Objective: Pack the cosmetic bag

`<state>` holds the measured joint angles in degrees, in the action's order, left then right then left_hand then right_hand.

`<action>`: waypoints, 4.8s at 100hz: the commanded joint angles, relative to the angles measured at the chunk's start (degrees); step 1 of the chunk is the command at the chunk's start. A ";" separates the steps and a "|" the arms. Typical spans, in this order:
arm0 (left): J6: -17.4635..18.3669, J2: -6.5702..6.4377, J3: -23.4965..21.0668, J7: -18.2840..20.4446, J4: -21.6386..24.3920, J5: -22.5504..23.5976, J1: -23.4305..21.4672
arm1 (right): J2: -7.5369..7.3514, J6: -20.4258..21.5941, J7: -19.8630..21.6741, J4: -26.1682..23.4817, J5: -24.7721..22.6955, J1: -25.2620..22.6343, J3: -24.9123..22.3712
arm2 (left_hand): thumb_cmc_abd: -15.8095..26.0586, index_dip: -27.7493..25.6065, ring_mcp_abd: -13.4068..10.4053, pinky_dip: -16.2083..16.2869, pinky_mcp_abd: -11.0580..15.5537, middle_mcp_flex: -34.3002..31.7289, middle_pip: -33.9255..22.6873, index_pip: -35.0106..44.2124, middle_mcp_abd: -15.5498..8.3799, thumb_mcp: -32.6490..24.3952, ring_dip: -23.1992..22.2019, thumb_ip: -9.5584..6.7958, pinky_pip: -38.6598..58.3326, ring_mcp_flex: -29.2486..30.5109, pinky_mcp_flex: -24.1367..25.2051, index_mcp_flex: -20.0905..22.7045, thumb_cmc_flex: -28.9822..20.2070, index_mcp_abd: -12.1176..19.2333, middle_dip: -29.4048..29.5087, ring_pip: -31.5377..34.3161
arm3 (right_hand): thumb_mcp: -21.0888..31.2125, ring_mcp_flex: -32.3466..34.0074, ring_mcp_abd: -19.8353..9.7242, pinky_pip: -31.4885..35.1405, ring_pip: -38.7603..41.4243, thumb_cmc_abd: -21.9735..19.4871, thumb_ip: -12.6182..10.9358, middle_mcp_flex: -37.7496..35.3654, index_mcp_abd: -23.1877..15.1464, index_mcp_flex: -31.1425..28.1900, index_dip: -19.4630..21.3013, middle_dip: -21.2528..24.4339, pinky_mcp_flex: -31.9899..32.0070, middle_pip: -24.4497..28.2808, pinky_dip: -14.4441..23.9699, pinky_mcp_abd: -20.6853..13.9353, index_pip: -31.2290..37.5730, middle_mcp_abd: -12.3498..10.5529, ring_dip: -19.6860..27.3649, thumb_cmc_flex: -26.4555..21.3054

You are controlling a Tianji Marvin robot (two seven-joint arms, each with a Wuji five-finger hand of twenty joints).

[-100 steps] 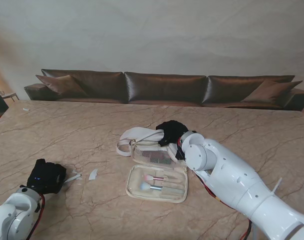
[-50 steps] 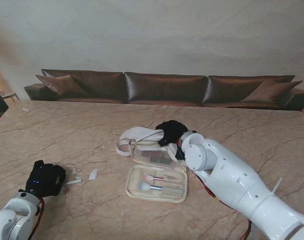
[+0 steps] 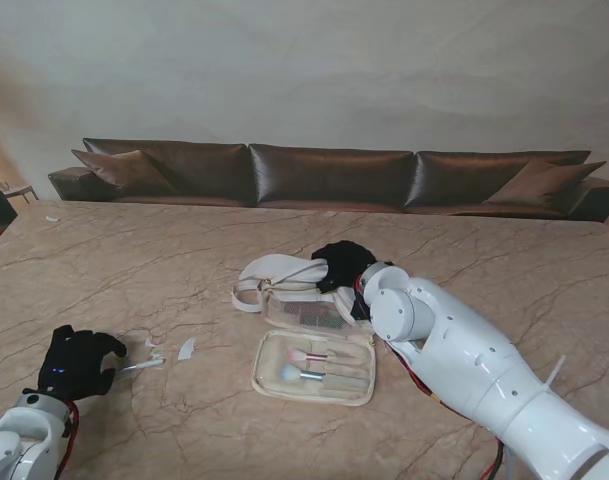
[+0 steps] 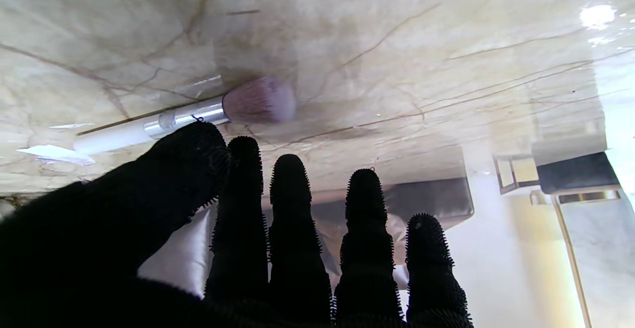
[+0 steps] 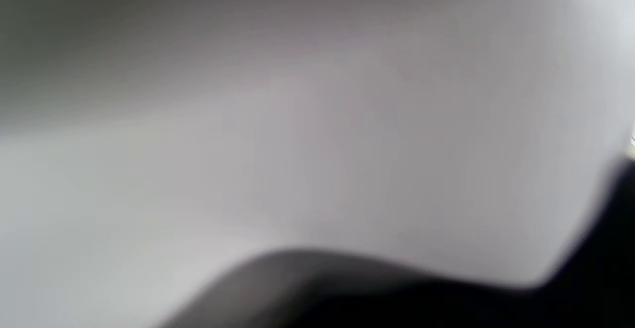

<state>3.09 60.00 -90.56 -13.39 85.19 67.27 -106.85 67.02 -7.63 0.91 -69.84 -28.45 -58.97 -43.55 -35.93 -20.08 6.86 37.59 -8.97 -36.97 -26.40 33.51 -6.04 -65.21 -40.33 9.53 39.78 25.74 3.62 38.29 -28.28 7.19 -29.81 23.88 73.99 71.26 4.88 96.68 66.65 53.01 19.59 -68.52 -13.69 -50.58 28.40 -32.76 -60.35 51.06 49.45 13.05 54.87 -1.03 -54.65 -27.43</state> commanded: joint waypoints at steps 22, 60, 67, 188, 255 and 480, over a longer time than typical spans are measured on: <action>-0.82 1.12 1.06 0.13 0.84 -4.68 -1.37 | 0.59 0.32 -0.27 -0.48 0.43 -0.21 0.35 | -5.44 -4.11 -0.16 0.79 0.64 1.21 -0.41 6.33 0.07 -0.49 -0.39 -0.40 -2.39 -1.82 0.48 0.07 2.41 -1.26 -0.09 -0.70 | 5.71 3.57 -0.37 2.34 2.20 -6.37 -3.20 -1.54 -8.88 -3.02 1.74 -0.10 -1.60 -0.77 -1.24 -0.75 5.93 -0.75 0.50 -8.36; -2.90 1.33 4.02 -1.25 -2.97 -6.73 0.96 | 0.60 0.30 -0.52 -0.64 0.31 -0.43 0.32 | -6.60 -6.62 -0.15 1.66 0.82 1.69 -1.54 12.70 -0.46 -0.43 -0.51 2.49 -3.49 -2.90 0.46 -1.57 -1.75 4.30 -0.99 -0.10 | 5.67 3.56 -0.35 2.52 2.22 -6.37 -3.17 -1.50 -8.90 -3.02 1.76 -0.10 -1.61 -0.80 -1.22 -0.73 5.93 -0.74 0.54 -8.33; -3.57 1.38 4.57 -1.77 -3.55 -6.87 1.19 | 0.65 0.31 -0.60 -0.60 0.37 -0.40 0.40 | -8.74 -7.82 -0.20 2.04 0.83 1.45 -1.88 18.75 -0.48 1.46 -0.58 6.34 -3.41 -2.83 0.42 -1.58 -4.15 6.08 -1.41 0.10 | 5.67 3.56 -0.34 2.56 2.23 -6.35 -3.16 -1.50 -8.86 -2.97 1.73 -0.10 -1.62 -0.80 -1.22 -0.77 5.89 -0.75 0.54 -8.34; -6.36 0.35 7.51 -6.05 -8.90 -1.56 3.37 | 0.67 0.72 -0.38 -0.79 0.57 -0.10 0.56 | -4.21 3.81 0.03 -1.11 1.33 -9.48 -3.05 28.29 -2.05 3.83 -1.91 4.32 9.70 2.76 0.28 12.31 -9.72 9.08 -15.70 4.50 | 5.82 3.66 -0.59 3.10 3.28 -6.25 -3.17 -1.51 -8.85 -3.08 1.83 -0.28 -1.90 -0.66 -1.41 -0.89 6.01 -0.65 0.34 -8.40; -4.93 0.10 8.35 -5.93 -9.96 -1.48 4.16 | 0.63 0.51 -0.34 -1.18 0.62 -0.45 0.41 | 0.23 -24.45 0.45 -2.03 2.47 -15.00 1.16 24.56 0.32 1.76 -5.68 7.92 7.20 3.19 0.05 5.02 -10.07 9.47 -27.98 7.61 | 5.69 3.65 -0.76 3.38 4.00 -6.40 -3.13 -1.42 -8.78 -3.02 1.78 -0.36 -2.11 -0.62 -1.53 -0.86 5.93 -0.70 0.36 -8.40; -2.11 0.91 21.09 -0.77 9.97 -2.48 3.81 | 2.38 -2.57 -5.54 -0.76 2.93 -1.91 -1.32 | -1.98 -23.52 -1.17 2.04 4.62 -29.41 5.30 25.45 -0.21 -0.41 -7.90 7.40 18.84 15.23 -1.24 6.08 -9.57 10.13 -25.73 9.06 | 5.10 3.63 -0.84 3.51 4.08 -6.98 -3.27 -1.23 -8.64 -2.82 1.79 -0.31 -2.18 -0.77 -1.59 -1.09 5.82 -0.47 0.62 -8.57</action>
<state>0.82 60.51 -70.18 -14.48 94.83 64.75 -103.15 68.84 -10.29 -4.36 -70.09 -25.74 -60.86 -44.82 -37.65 -42.01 5.82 39.60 -4.51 -64.24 -20.29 55.83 -5.88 -63.45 -46.87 19.21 57.65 40.30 2.07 41.20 -35.21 13.77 -53.84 32.73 73.99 71.26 4.88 97.89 67.94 53.01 19.57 -68.52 -13.69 -50.58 28.41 -33.24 -60.78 51.06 49.42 13.01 54.87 -0.82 -54.44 -27.43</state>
